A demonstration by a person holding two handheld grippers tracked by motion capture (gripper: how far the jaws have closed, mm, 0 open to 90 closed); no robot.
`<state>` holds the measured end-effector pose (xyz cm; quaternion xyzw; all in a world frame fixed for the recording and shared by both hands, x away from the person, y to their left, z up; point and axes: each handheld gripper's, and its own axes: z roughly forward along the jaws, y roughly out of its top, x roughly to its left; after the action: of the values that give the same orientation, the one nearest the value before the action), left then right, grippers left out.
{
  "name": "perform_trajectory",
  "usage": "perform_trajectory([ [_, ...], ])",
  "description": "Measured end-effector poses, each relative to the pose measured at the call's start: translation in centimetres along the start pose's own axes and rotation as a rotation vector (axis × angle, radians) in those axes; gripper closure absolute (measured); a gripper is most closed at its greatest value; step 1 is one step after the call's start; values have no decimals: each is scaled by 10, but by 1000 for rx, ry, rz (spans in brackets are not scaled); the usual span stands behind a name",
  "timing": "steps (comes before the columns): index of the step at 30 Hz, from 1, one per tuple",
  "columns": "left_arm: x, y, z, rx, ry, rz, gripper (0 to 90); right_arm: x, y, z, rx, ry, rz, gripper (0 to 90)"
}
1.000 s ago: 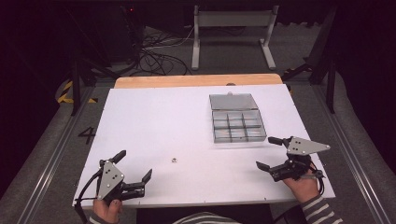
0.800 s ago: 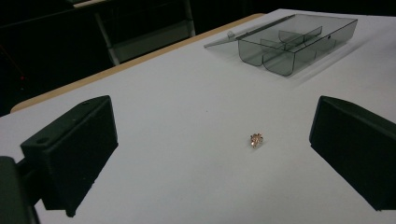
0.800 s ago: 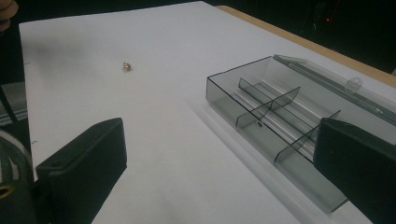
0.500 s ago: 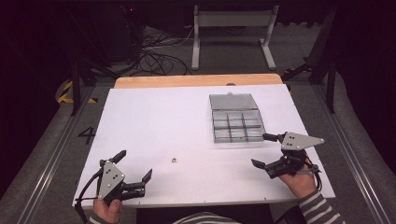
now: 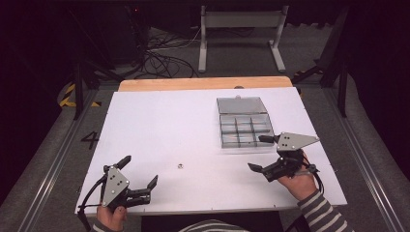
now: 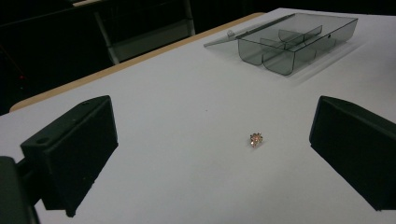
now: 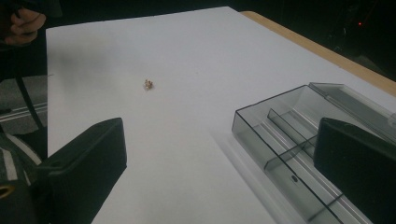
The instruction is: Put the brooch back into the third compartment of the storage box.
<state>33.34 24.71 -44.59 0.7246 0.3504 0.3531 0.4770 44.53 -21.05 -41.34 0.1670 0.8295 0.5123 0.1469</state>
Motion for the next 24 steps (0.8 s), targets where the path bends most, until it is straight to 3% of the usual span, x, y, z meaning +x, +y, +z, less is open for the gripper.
perform_trajectory([
  [24, 0, 0, -1, 1, 4, 5, 15, 14, 28, 42, 33, 71, -33, 31],
])
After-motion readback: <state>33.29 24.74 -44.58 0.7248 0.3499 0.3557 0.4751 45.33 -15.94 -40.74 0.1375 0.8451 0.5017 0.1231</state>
